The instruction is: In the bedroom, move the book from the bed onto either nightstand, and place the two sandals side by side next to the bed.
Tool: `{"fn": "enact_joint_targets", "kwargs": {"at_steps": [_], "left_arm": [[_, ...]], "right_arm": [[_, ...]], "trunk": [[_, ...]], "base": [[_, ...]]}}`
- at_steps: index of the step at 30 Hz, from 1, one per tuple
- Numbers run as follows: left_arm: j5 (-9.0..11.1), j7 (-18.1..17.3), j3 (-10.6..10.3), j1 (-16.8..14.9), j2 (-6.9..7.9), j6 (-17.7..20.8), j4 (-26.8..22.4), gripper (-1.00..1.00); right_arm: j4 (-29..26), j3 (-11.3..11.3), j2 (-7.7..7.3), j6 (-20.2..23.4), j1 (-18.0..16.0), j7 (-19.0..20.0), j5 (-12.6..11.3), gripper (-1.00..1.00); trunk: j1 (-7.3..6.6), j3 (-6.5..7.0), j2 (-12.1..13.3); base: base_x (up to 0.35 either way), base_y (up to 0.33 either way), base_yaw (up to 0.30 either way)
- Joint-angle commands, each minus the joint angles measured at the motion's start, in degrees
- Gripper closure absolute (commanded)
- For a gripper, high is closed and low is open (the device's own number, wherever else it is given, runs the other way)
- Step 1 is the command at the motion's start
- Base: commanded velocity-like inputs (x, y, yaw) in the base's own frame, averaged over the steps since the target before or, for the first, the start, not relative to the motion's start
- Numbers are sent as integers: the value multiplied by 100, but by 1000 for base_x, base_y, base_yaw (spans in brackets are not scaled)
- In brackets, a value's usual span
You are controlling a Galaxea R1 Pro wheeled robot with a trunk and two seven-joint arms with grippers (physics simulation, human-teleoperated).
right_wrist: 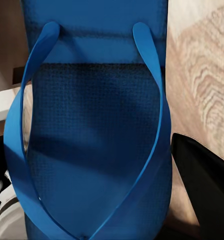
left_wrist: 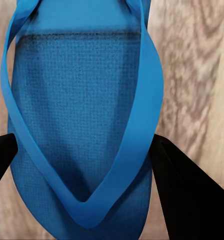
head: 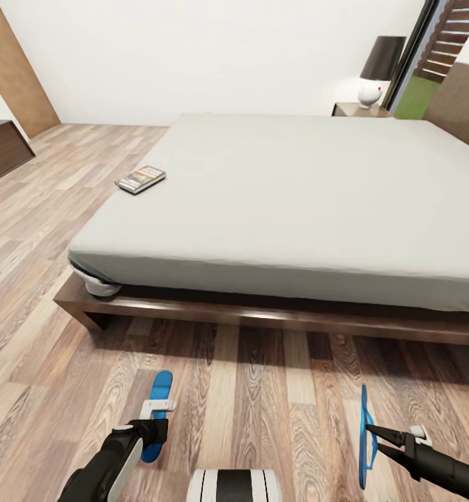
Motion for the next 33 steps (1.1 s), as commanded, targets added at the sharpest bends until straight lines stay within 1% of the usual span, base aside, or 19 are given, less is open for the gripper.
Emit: {"fn": "enact_joint_targets", "kwargs": {"at_steps": [1,16,20,27,33], "left_arm": [[49,24,-22,-1,6,28,-9,100],[41,33,-15,-1,16,20,-13,100],[37,42,-9,-1,29,19,-89,100],[39,50,-4,-1,39,11,-132,100],[40,50,3,-1,48,10,-133,100]], "right_arm": [[1,-12,1,50,-3,22,-8,100],[-1,-10,5,49,-3,24,17,100],[-1,-10,5,49,-3,24,22,100],[-1,-10,5,49,-3,24,25,100],[-1,-10,5,49,-3,24,19,100]], "trunk": [[1,-27,-3],[40,-359,-23],[50,-448,-29],[50,-448,-29],[50,-448,-29]], "base": [[0,0,0],[0,0,0],[0,0,0],[0,21,0],[0,246,0]]}}
